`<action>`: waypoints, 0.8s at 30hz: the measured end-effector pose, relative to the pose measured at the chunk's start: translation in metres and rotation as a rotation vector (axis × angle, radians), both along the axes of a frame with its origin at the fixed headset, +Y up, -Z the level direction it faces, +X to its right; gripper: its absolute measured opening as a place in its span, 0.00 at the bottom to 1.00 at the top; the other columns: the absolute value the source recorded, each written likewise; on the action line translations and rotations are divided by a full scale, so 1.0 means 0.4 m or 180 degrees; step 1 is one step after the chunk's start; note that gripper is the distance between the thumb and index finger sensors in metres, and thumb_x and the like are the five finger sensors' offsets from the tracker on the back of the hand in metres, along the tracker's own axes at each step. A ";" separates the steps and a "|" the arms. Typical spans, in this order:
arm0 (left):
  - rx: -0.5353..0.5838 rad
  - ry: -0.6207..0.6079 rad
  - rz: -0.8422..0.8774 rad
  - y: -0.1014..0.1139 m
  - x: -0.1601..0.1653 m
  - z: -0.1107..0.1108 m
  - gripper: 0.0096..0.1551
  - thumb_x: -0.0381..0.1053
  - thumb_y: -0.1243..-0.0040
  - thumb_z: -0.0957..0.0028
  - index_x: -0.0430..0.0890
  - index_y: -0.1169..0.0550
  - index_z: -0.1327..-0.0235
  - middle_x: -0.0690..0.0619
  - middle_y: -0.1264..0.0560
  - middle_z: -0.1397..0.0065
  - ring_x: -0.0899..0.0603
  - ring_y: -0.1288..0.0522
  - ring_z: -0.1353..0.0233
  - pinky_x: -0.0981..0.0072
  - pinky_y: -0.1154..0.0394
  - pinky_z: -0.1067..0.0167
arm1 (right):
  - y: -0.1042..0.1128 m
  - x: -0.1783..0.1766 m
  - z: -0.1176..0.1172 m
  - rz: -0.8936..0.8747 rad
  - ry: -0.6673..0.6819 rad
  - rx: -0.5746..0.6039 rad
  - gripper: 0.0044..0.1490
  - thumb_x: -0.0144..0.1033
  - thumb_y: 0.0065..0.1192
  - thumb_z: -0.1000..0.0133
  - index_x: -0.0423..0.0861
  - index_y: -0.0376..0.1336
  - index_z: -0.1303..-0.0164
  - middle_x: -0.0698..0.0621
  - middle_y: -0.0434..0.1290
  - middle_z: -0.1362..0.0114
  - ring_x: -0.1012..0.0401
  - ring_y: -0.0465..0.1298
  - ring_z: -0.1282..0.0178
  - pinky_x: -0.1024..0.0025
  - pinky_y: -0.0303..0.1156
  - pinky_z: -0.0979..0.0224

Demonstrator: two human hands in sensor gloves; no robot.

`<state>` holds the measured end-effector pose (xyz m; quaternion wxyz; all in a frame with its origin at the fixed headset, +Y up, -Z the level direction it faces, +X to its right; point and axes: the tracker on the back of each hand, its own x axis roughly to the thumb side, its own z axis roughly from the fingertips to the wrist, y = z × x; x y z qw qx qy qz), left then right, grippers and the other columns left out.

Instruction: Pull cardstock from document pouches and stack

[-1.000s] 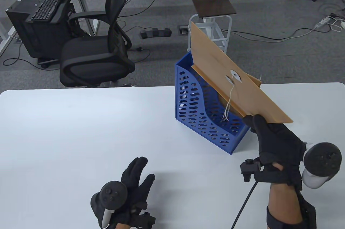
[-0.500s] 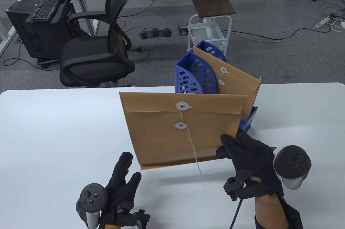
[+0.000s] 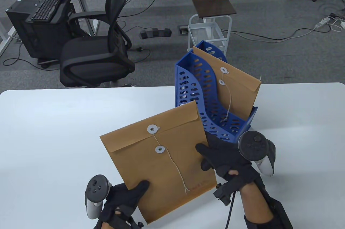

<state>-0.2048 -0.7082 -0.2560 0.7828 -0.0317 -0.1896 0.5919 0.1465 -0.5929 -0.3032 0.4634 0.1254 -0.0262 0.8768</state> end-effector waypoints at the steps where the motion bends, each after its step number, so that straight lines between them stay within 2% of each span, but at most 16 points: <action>1: 0.0028 0.0106 -0.0049 0.002 -0.001 0.004 0.27 0.66 0.45 0.47 0.57 0.17 0.41 0.56 0.10 0.43 0.50 0.10 0.48 0.58 0.16 0.46 | 0.000 0.004 0.004 0.0131 -0.0178 -0.0009 0.44 0.58 0.65 0.44 0.42 0.62 0.24 0.44 0.81 0.34 0.54 0.87 0.59 0.55 0.80 0.54; 4: 0.0076 0.0444 -0.0068 0.007 -0.011 0.010 0.27 0.65 0.44 0.48 0.56 0.16 0.42 0.56 0.10 0.44 0.49 0.10 0.49 0.57 0.15 0.47 | 0.011 0.007 0.017 0.0437 -0.0483 0.0099 0.50 0.61 0.64 0.44 0.45 0.55 0.19 0.41 0.70 0.22 0.44 0.79 0.36 0.45 0.74 0.40; 6: 0.0189 0.0700 -0.0092 0.013 -0.019 0.014 0.27 0.65 0.45 0.48 0.57 0.17 0.41 0.56 0.10 0.44 0.49 0.10 0.48 0.57 0.16 0.46 | 0.025 -0.008 0.028 0.0431 -0.0475 0.0423 0.49 0.60 0.66 0.45 0.44 0.57 0.20 0.41 0.69 0.20 0.43 0.76 0.32 0.42 0.72 0.37; 8: 0.0307 0.0975 -0.0176 0.024 -0.022 0.025 0.27 0.65 0.45 0.48 0.56 0.17 0.41 0.56 0.10 0.44 0.49 0.10 0.48 0.57 0.16 0.46 | 0.036 -0.039 0.046 0.0492 -0.0340 0.0603 0.45 0.60 0.67 0.46 0.43 0.64 0.26 0.43 0.76 0.27 0.45 0.80 0.37 0.45 0.75 0.40; 10: 0.0467 0.1123 -0.0285 0.035 -0.020 0.032 0.27 0.65 0.45 0.48 0.57 0.17 0.41 0.56 0.10 0.43 0.49 0.10 0.47 0.56 0.16 0.45 | 0.035 -0.068 0.054 0.0599 -0.0180 0.0627 0.40 0.60 0.68 0.47 0.44 0.71 0.34 0.45 0.82 0.35 0.49 0.85 0.47 0.50 0.78 0.46; 13: 0.0709 0.1305 -0.0491 0.048 -0.011 0.044 0.27 0.65 0.45 0.48 0.57 0.17 0.41 0.56 0.11 0.42 0.49 0.11 0.45 0.55 0.17 0.44 | 0.008 -0.120 0.059 0.0814 -0.0021 0.0526 0.41 0.61 0.68 0.48 0.43 0.71 0.34 0.45 0.82 0.36 0.49 0.85 0.47 0.50 0.78 0.46; 18: 0.1008 0.1363 -0.0790 0.065 0.015 0.060 0.27 0.65 0.45 0.49 0.59 0.18 0.40 0.57 0.13 0.37 0.49 0.13 0.40 0.52 0.19 0.40 | -0.034 -0.158 0.053 0.1234 -0.0098 0.0303 0.45 0.65 0.66 0.48 0.42 0.69 0.32 0.43 0.81 0.33 0.47 0.84 0.45 0.48 0.77 0.45; 21: 0.1104 0.1332 -0.0873 0.070 0.030 0.066 0.27 0.64 0.45 0.49 0.59 0.18 0.40 0.57 0.13 0.37 0.49 0.13 0.39 0.52 0.19 0.39 | -0.045 -0.161 0.051 0.1155 0.0011 0.0226 0.51 0.71 0.59 0.49 0.40 0.69 0.32 0.42 0.81 0.34 0.47 0.84 0.45 0.48 0.78 0.45; 24: 0.1287 0.1370 -0.1046 0.076 0.040 0.073 0.27 0.64 0.46 0.49 0.60 0.18 0.40 0.58 0.13 0.36 0.49 0.13 0.38 0.52 0.19 0.38 | -0.047 -0.162 0.049 0.1217 -0.0047 0.0222 0.53 0.72 0.58 0.50 0.39 0.70 0.33 0.41 0.82 0.35 0.46 0.85 0.46 0.48 0.78 0.45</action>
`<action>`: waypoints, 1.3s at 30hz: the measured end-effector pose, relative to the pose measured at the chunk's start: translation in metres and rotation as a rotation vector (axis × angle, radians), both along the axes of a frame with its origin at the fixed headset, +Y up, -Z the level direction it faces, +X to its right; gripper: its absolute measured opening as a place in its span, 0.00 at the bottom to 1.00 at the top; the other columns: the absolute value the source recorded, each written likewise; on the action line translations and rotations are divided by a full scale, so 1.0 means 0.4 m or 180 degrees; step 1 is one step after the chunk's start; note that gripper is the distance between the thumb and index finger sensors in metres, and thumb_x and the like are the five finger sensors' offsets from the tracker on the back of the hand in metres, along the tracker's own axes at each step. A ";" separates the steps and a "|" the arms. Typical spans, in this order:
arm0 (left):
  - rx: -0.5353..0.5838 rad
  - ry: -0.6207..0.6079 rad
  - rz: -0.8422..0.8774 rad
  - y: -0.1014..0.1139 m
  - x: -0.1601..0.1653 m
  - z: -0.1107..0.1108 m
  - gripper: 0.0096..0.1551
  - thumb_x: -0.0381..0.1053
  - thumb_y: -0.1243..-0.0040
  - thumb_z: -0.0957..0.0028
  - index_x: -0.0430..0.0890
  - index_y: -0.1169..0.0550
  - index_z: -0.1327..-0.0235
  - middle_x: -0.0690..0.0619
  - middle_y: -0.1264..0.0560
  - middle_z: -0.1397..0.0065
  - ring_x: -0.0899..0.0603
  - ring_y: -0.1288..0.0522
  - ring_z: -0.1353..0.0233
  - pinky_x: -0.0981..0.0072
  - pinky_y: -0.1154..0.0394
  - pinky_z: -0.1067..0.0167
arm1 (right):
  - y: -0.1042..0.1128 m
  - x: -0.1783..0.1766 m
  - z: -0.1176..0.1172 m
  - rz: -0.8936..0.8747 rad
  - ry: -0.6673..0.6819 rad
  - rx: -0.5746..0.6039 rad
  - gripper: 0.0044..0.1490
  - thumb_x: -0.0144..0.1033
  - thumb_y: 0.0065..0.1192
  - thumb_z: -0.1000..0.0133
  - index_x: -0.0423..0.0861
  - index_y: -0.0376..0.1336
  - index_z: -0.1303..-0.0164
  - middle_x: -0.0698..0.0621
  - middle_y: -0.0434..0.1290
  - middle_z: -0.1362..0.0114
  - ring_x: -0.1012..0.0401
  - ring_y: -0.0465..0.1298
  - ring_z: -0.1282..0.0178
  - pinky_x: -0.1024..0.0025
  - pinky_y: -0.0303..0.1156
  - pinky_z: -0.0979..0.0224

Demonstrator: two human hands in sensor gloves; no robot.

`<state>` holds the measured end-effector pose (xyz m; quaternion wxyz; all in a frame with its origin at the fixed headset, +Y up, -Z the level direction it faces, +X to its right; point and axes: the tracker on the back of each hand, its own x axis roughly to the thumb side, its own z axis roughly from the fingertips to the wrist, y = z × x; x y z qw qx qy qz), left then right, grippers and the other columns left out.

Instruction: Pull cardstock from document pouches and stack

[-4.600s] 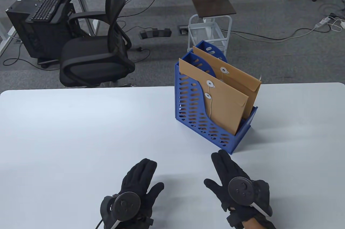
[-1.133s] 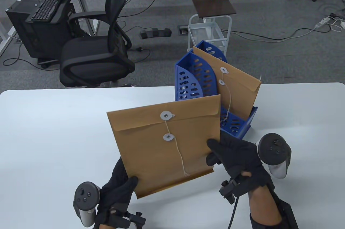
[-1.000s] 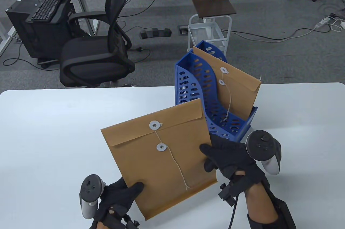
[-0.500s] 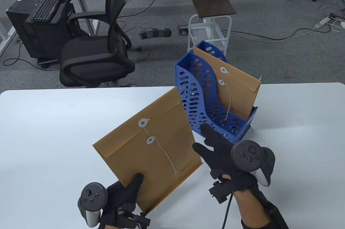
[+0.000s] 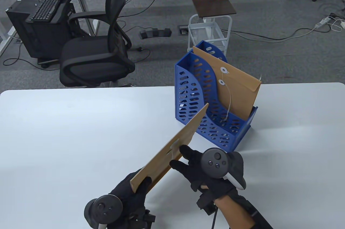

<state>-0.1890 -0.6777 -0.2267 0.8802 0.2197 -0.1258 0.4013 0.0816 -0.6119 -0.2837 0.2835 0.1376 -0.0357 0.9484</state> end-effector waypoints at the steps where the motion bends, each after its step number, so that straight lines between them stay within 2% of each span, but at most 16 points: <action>1: 0.0073 0.0025 -0.0084 0.003 0.002 0.003 0.27 0.65 0.46 0.49 0.60 0.18 0.39 0.58 0.14 0.35 0.49 0.14 0.38 0.52 0.20 0.38 | -0.002 0.000 0.000 0.0008 -0.0028 -0.0003 0.53 0.72 0.59 0.50 0.39 0.70 0.34 0.41 0.82 0.35 0.46 0.85 0.46 0.48 0.78 0.45; 5: 0.0250 0.0082 -0.0225 0.010 0.010 0.013 0.27 0.65 0.47 0.50 0.62 0.19 0.39 0.59 0.15 0.34 0.49 0.15 0.35 0.51 0.21 0.37 | -0.005 -0.006 0.000 -0.0067 0.0018 0.0008 0.52 0.72 0.60 0.51 0.38 0.71 0.35 0.41 0.83 0.37 0.46 0.85 0.47 0.48 0.78 0.46; 6: 0.0297 0.0100 -0.0257 0.012 0.012 0.016 0.27 0.65 0.47 0.50 0.62 0.19 0.39 0.59 0.15 0.33 0.49 0.15 0.35 0.51 0.21 0.37 | -0.003 -0.006 0.002 -0.0095 0.0041 0.0063 0.49 0.69 0.62 0.50 0.39 0.71 0.36 0.42 0.83 0.37 0.47 0.85 0.48 0.48 0.78 0.46; 8: 0.0218 0.0079 -0.0175 0.011 0.010 0.013 0.27 0.65 0.47 0.50 0.62 0.19 0.39 0.59 0.15 0.34 0.50 0.14 0.37 0.53 0.20 0.37 | 0.004 -0.005 0.004 -0.0260 0.0062 0.0176 0.35 0.56 0.67 0.46 0.41 0.75 0.41 0.45 0.86 0.43 0.49 0.87 0.52 0.50 0.79 0.49; 9: 0.0051 0.0004 0.0013 0.006 0.006 0.007 0.27 0.65 0.47 0.49 0.61 0.19 0.40 0.58 0.14 0.35 0.50 0.13 0.39 0.54 0.19 0.39 | 0.008 -0.006 0.001 -0.0412 0.0309 0.0255 0.30 0.49 0.69 0.45 0.41 0.76 0.44 0.46 0.87 0.45 0.51 0.88 0.55 0.51 0.80 0.51; 10: -0.0100 -0.0065 0.0214 0.000 0.002 0.002 0.27 0.65 0.47 0.49 0.61 0.18 0.40 0.58 0.13 0.37 0.50 0.12 0.41 0.55 0.18 0.40 | 0.010 -0.006 0.000 -0.0491 0.0411 0.0218 0.28 0.44 0.69 0.45 0.40 0.75 0.42 0.46 0.87 0.45 0.52 0.88 0.55 0.52 0.80 0.51; 13: -0.0824 -0.0375 0.1016 -0.034 -0.012 -0.023 0.27 0.64 0.46 0.48 0.57 0.18 0.39 0.55 0.12 0.39 0.48 0.12 0.43 0.55 0.17 0.42 | 0.012 -0.003 -0.002 -0.1057 0.0781 0.0200 0.31 0.35 0.67 0.44 0.43 0.66 0.29 0.46 0.86 0.43 0.51 0.88 0.54 0.52 0.81 0.52; 16: -0.1432 -0.0758 0.1367 -0.072 -0.008 -0.045 0.27 0.63 0.46 0.47 0.56 0.18 0.39 0.55 0.12 0.40 0.49 0.11 0.45 0.57 0.16 0.44 | 0.013 -0.005 -0.001 -0.1110 0.0917 0.0032 0.28 0.34 0.65 0.43 0.46 0.68 0.30 0.45 0.86 0.42 0.51 0.87 0.53 0.52 0.80 0.51; 19: -0.1709 -0.0862 0.1450 -0.093 0.005 -0.053 0.27 0.63 0.45 0.47 0.56 0.19 0.38 0.55 0.12 0.41 0.49 0.11 0.46 0.57 0.16 0.45 | 0.003 0.000 -0.006 -0.1363 0.0875 -0.0083 0.28 0.34 0.64 0.43 0.47 0.67 0.30 0.45 0.86 0.42 0.51 0.88 0.54 0.52 0.81 0.51; 22: -0.1712 -0.0828 0.1309 -0.096 0.006 -0.056 0.27 0.63 0.46 0.47 0.56 0.19 0.39 0.55 0.11 0.42 0.49 0.10 0.48 0.58 0.16 0.47 | 0.003 0.007 -0.008 -0.1653 0.0968 -0.0101 0.28 0.34 0.64 0.43 0.48 0.67 0.30 0.45 0.86 0.43 0.51 0.88 0.55 0.52 0.81 0.52; 25: -0.1718 -0.0853 0.1321 -0.095 0.005 -0.055 0.27 0.63 0.46 0.47 0.56 0.18 0.39 0.55 0.11 0.43 0.49 0.10 0.48 0.58 0.16 0.47 | 0.014 0.016 -0.006 -0.1755 0.0939 0.0041 0.28 0.34 0.64 0.43 0.48 0.67 0.30 0.45 0.86 0.43 0.51 0.88 0.55 0.53 0.81 0.52; 32: -0.1724 -0.1028 0.1227 -0.090 0.017 -0.054 0.27 0.63 0.45 0.47 0.57 0.18 0.39 0.56 0.11 0.44 0.50 0.10 0.49 0.58 0.16 0.48 | 0.014 0.032 -0.013 -0.2226 0.0950 -0.0075 0.28 0.34 0.64 0.43 0.46 0.67 0.31 0.45 0.86 0.43 0.51 0.88 0.55 0.53 0.81 0.52; 39: -0.1717 -0.0985 0.1026 -0.091 0.028 -0.052 0.27 0.63 0.45 0.47 0.56 0.18 0.39 0.56 0.10 0.45 0.50 0.10 0.50 0.59 0.15 0.49 | 0.016 0.024 -0.009 -0.2017 0.0992 0.0150 0.28 0.33 0.64 0.43 0.43 0.68 0.32 0.45 0.86 0.43 0.51 0.87 0.54 0.52 0.80 0.51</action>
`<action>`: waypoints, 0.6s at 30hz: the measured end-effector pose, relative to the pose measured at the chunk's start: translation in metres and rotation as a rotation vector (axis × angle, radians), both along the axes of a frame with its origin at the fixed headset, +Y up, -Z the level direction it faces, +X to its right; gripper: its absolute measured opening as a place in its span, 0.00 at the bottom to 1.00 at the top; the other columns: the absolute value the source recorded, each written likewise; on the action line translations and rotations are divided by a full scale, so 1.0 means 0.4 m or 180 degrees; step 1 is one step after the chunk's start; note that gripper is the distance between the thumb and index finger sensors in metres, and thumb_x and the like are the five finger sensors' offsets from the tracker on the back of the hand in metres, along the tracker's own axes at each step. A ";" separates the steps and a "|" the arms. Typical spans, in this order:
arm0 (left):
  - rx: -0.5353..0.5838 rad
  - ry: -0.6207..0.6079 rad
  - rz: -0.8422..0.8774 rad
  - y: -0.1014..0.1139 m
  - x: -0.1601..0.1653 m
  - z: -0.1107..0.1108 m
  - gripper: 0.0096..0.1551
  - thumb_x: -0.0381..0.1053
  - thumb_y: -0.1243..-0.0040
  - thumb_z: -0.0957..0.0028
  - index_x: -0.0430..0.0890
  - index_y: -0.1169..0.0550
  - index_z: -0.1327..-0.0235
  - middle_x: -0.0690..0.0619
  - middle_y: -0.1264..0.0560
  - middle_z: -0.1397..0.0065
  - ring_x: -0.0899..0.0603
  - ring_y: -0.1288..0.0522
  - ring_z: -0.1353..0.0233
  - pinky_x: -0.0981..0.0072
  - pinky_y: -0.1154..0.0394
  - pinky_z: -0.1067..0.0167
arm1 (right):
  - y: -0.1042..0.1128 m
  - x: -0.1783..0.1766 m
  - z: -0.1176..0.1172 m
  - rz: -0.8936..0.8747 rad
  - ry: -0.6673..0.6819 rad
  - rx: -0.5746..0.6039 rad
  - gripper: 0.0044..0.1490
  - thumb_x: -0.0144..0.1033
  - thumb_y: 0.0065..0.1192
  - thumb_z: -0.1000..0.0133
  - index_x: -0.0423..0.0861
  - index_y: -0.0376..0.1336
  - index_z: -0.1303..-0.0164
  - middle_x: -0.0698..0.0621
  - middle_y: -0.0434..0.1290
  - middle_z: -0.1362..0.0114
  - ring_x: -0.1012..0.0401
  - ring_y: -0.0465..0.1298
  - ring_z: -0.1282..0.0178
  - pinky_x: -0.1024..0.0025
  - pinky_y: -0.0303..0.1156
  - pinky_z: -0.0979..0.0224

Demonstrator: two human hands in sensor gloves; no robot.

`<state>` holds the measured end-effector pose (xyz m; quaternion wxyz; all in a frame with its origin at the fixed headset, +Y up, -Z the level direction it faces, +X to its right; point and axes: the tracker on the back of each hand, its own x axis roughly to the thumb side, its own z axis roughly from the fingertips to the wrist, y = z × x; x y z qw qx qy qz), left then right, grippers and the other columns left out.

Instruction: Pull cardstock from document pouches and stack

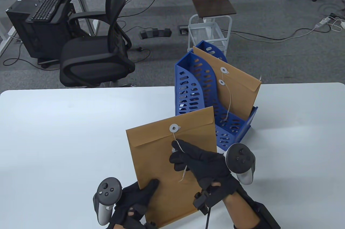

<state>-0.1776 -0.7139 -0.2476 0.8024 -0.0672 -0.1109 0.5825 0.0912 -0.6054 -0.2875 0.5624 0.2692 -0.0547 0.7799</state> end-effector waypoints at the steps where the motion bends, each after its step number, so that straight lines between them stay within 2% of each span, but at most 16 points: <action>1: -0.0003 -0.0007 -0.0008 0.000 0.000 0.000 0.27 0.63 0.45 0.47 0.56 0.18 0.39 0.56 0.10 0.45 0.50 0.10 0.51 0.59 0.15 0.50 | 0.002 -0.006 0.004 0.0072 0.0019 0.0097 0.27 0.33 0.64 0.43 0.42 0.68 0.32 0.45 0.86 0.43 0.51 0.87 0.54 0.52 0.80 0.51; 4: 0.0004 0.0039 0.0006 0.000 -0.004 0.001 0.27 0.63 0.45 0.47 0.56 0.18 0.39 0.56 0.10 0.46 0.50 0.09 0.52 0.59 0.15 0.51 | 0.017 -0.037 0.028 0.0392 0.0194 0.0539 0.27 0.33 0.64 0.43 0.42 0.68 0.32 0.44 0.86 0.43 0.50 0.87 0.54 0.52 0.80 0.51; 6: 0.0000 0.0049 0.0094 0.001 -0.008 0.001 0.27 0.63 0.45 0.47 0.56 0.18 0.39 0.57 0.10 0.46 0.50 0.10 0.52 0.60 0.15 0.51 | 0.028 -0.066 0.053 0.0898 0.0256 0.0862 0.27 0.34 0.64 0.43 0.42 0.68 0.32 0.45 0.86 0.42 0.51 0.87 0.54 0.52 0.80 0.51; 9: -0.0036 0.0123 0.0276 0.002 -0.020 0.000 0.27 0.63 0.46 0.47 0.56 0.18 0.39 0.57 0.10 0.46 0.50 0.10 0.51 0.59 0.15 0.50 | 0.030 -0.095 0.074 0.1381 0.0243 0.1080 0.27 0.34 0.64 0.43 0.44 0.68 0.32 0.46 0.86 0.42 0.51 0.87 0.53 0.53 0.80 0.51; 11: -0.0029 0.0210 0.0336 0.004 -0.032 0.000 0.27 0.63 0.46 0.47 0.56 0.19 0.39 0.56 0.11 0.45 0.50 0.10 0.51 0.59 0.15 0.50 | 0.028 -0.094 0.069 0.1533 0.0282 0.1001 0.27 0.35 0.64 0.43 0.45 0.68 0.32 0.46 0.86 0.42 0.52 0.87 0.53 0.53 0.80 0.50; 14: -0.0009 0.0359 0.0352 0.007 -0.053 -0.001 0.27 0.63 0.46 0.46 0.56 0.19 0.39 0.56 0.11 0.44 0.50 0.10 0.50 0.59 0.15 0.49 | 0.027 -0.061 0.042 0.1492 0.0202 0.0690 0.27 0.35 0.64 0.43 0.45 0.69 0.32 0.47 0.86 0.42 0.52 0.87 0.53 0.53 0.80 0.50; 18: -0.0001 0.0459 0.0391 0.003 -0.075 -0.005 0.27 0.63 0.46 0.47 0.56 0.19 0.39 0.56 0.11 0.43 0.49 0.10 0.49 0.59 0.15 0.48 | 0.033 0.035 -0.008 0.1286 -0.0209 0.0259 0.28 0.35 0.66 0.43 0.44 0.69 0.32 0.48 0.86 0.42 0.52 0.87 0.51 0.52 0.80 0.49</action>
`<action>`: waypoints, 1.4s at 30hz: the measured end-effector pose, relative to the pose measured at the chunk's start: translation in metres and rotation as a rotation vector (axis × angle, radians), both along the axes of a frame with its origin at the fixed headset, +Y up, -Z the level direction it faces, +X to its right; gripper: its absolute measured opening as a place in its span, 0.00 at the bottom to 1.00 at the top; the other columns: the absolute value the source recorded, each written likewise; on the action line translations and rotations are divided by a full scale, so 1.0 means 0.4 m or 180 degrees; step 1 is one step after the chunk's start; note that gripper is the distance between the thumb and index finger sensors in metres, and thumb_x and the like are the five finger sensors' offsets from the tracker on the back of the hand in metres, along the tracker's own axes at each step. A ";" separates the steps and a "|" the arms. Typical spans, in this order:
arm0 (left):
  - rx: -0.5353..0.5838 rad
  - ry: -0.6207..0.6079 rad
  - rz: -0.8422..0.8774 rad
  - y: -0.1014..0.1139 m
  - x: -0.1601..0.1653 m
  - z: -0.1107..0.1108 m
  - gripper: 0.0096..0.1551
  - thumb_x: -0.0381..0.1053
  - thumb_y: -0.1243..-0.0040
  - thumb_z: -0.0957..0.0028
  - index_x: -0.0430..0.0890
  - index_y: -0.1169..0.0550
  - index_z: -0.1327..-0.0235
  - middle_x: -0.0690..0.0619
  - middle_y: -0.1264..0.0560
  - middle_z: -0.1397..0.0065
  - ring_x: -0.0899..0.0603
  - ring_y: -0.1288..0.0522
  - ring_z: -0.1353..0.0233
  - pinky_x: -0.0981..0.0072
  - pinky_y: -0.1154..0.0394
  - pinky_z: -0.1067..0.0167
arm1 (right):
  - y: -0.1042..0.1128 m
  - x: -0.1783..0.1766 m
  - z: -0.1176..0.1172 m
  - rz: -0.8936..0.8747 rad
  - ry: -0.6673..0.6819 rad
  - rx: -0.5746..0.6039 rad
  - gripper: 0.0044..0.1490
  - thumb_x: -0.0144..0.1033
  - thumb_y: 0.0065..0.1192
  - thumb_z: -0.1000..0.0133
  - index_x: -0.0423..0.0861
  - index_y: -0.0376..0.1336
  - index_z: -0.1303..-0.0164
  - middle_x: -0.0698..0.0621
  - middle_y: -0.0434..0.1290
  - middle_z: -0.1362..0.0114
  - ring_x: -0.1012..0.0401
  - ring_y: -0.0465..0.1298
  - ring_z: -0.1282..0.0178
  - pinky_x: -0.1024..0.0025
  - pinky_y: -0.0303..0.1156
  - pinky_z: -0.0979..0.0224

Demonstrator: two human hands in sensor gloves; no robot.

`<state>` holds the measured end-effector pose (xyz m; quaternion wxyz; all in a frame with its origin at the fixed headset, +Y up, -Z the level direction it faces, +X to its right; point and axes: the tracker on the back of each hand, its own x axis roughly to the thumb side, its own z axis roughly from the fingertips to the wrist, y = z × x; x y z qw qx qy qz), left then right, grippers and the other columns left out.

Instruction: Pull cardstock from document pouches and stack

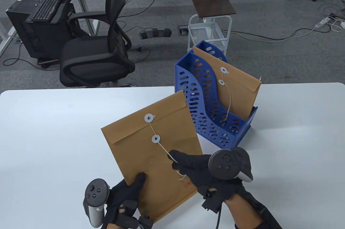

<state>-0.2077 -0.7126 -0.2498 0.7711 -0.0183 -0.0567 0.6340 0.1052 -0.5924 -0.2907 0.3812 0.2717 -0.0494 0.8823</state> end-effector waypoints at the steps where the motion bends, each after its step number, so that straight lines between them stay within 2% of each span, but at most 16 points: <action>1: -0.0004 0.0027 0.0008 0.000 -0.004 0.000 0.27 0.63 0.46 0.47 0.57 0.19 0.39 0.56 0.11 0.43 0.49 0.10 0.50 0.59 0.15 0.48 | -0.001 0.031 -0.013 -0.0112 -0.0187 -0.0086 0.28 0.35 0.66 0.43 0.43 0.69 0.32 0.48 0.86 0.41 0.52 0.87 0.50 0.52 0.80 0.48; 3: 0.0007 0.0036 0.0009 0.002 -0.008 0.000 0.27 0.63 0.46 0.47 0.56 0.19 0.39 0.55 0.11 0.43 0.49 0.10 0.49 0.58 0.16 0.48 | -0.006 0.086 -0.034 -0.0326 -0.0542 -0.0259 0.29 0.35 0.67 0.43 0.43 0.67 0.31 0.49 0.84 0.38 0.51 0.86 0.46 0.50 0.78 0.45; 6: 0.0057 0.0078 -0.0045 0.007 -0.010 0.002 0.27 0.64 0.46 0.46 0.57 0.19 0.39 0.56 0.11 0.43 0.50 0.10 0.49 0.59 0.16 0.48 | -0.011 0.160 -0.049 -0.0472 -0.1061 -0.0463 0.35 0.34 0.67 0.42 0.45 0.60 0.23 0.46 0.74 0.24 0.45 0.75 0.29 0.41 0.70 0.33; 8: 0.0061 0.0077 -0.0020 0.009 -0.010 0.003 0.27 0.63 0.46 0.46 0.56 0.19 0.38 0.55 0.12 0.43 0.49 0.10 0.49 0.58 0.16 0.48 | -0.003 0.189 -0.046 -0.0492 -0.1323 -0.0261 0.36 0.34 0.67 0.43 0.45 0.60 0.23 0.44 0.70 0.21 0.43 0.70 0.25 0.38 0.67 0.30; 10: 0.0142 0.0127 -0.0125 0.016 -0.009 0.002 0.27 0.63 0.46 0.47 0.57 0.19 0.38 0.55 0.12 0.42 0.49 0.10 0.48 0.57 0.16 0.47 | 0.016 0.197 -0.036 -0.0532 -0.1275 -0.0079 0.36 0.35 0.67 0.42 0.46 0.59 0.22 0.43 0.67 0.18 0.41 0.66 0.22 0.35 0.63 0.28; 11: 0.0214 0.0135 -0.0270 0.021 -0.009 0.000 0.27 0.63 0.46 0.47 0.57 0.19 0.38 0.55 0.12 0.42 0.49 0.11 0.47 0.57 0.16 0.46 | 0.032 0.189 -0.025 -0.0603 -0.1061 0.0059 0.36 0.36 0.67 0.42 0.46 0.60 0.22 0.43 0.66 0.18 0.41 0.66 0.22 0.35 0.62 0.28; 13: 0.0337 0.0159 -0.0484 0.038 -0.003 0.005 0.27 0.63 0.46 0.47 0.57 0.19 0.38 0.55 0.12 0.40 0.48 0.11 0.45 0.56 0.17 0.45 | 0.059 0.161 -0.002 -0.0642 -0.0699 0.0337 0.35 0.42 0.67 0.43 0.45 0.63 0.25 0.43 0.72 0.23 0.42 0.74 0.28 0.39 0.69 0.33; 14: 0.0431 0.0217 -0.0646 0.052 0.002 0.008 0.27 0.63 0.45 0.47 0.57 0.19 0.38 0.55 0.13 0.40 0.48 0.11 0.45 0.55 0.17 0.44 | 0.074 0.131 0.015 -0.0571 -0.0323 0.0501 0.35 0.45 0.67 0.43 0.44 0.65 0.27 0.44 0.76 0.26 0.44 0.77 0.32 0.42 0.72 0.36; 17: 0.0715 0.0266 -0.1099 0.112 0.024 0.014 0.27 0.63 0.45 0.47 0.57 0.19 0.38 0.55 0.13 0.39 0.47 0.12 0.44 0.54 0.18 0.43 | 0.085 0.031 0.058 -0.0283 0.0584 0.0446 0.35 0.50 0.66 0.43 0.45 0.68 0.29 0.45 0.78 0.29 0.45 0.79 0.34 0.44 0.74 0.37; 19: 0.0949 0.0309 -0.1441 0.156 0.036 0.019 0.27 0.63 0.45 0.48 0.57 0.18 0.39 0.55 0.12 0.39 0.47 0.12 0.43 0.53 0.18 0.43 | 0.076 -0.029 0.081 -0.0046 0.0844 0.0465 0.35 0.51 0.66 0.43 0.45 0.68 0.29 0.45 0.78 0.28 0.45 0.79 0.33 0.42 0.73 0.35; 24: 0.1350 0.0337 -0.2468 0.228 0.037 0.022 0.26 0.63 0.45 0.48 0.60 0.19 0.39 0.57 0.13 0.37 0.48 0.13 0.40 0.52 0.19 0.40 | 0.046 -0.094 0.101 0.0747 0.0613 0.0832 0.38 0.53 0.67 0.44 0.48 0.64 0.25 0.47 0.73 0.22 0.46 0.73 0.25 0.38 0.67 0.29; 27: 0.1435 0.0402 -0.2895 0.249 0.010 0.021 0.27 0.64 0.45 0.49 0.60 0.19 0.39 0.57 0.14 0.37 0.48 0.13 0.39 0.51 0.19 0.40 | 0.060 -0.060 0.090 0.0484 0.0548 0.0756 0.38 0.52 0.68 0.45 0.47 0.65 0.27 0.46 0.74 0.23 0.45 0.73 0.26 0.37 0.67 0.29; 31: 0.1428 0.0458 -0.3272 0.264 -0.040 0.017 0.27 0.63 0.45 0.49 0.60 0.19 0.38 0.57 0.14 0.36 0.48 0.14 0.38 0.51 0.20 0.38 | 0.108 0.012 0.095 0.0253 0.0280 0.1030 0.38 0.52 0.69 0.45 0.47 0.65 0.26 0.46 0.74 0.24 0.45 0.75 0.27 0.39 0.69 0.31; 37: 0.1718 0.0474 -0.3720 0.274 -0.068 0.024 0.27 0.63 0.45 0.50 0.61 0.18 0.39 0.58 0.14 0.36 0.49 0.14 0.38 0.51 0.20 0.38 | 0.127 0.058 0.100 0.0245 -0.0070 0.1312 0.42 0.51 0.71 0.46 0.50 0.61 0.22 0.47 0.67 0.17 0.45 0.64 0.18 0.35 0.60 0.24; 39: 0.1857 0.0487 -0.3819 0.276 -0.067 0.029 0.27 0.63 0.45 0.51 0.61 0.18 0.40 0.59 0.14 0.36 0.49 0.14 0.38 0.51 0.20 0.38 | 0.123 0.054 0.097 0.0291 -0.0056 0.1326 0.42 0.52 0.71 0.46 0.50 0.62 0.23 0.47 0.68 0.17 0.45 0.65 0.19 0.35 0.61 0.24; 42: 0.2093 0.0542 -0.3857 0.282 -0.062 0.039 0.26 0.63 0.44 0.51 0.62 0.18 0.40 0.59 0.14 0.36 0.49 0.14 0.38 0.51 0.20 0.38 | 0.112 0.049 0.089 0.0128 -0.0058 0.1224 0.35 0.55 0.63 0.44 0.49 0.68 0.30 0.47 0.76 0.26 0.45 0.77 0.31 0.38 0.68 0.30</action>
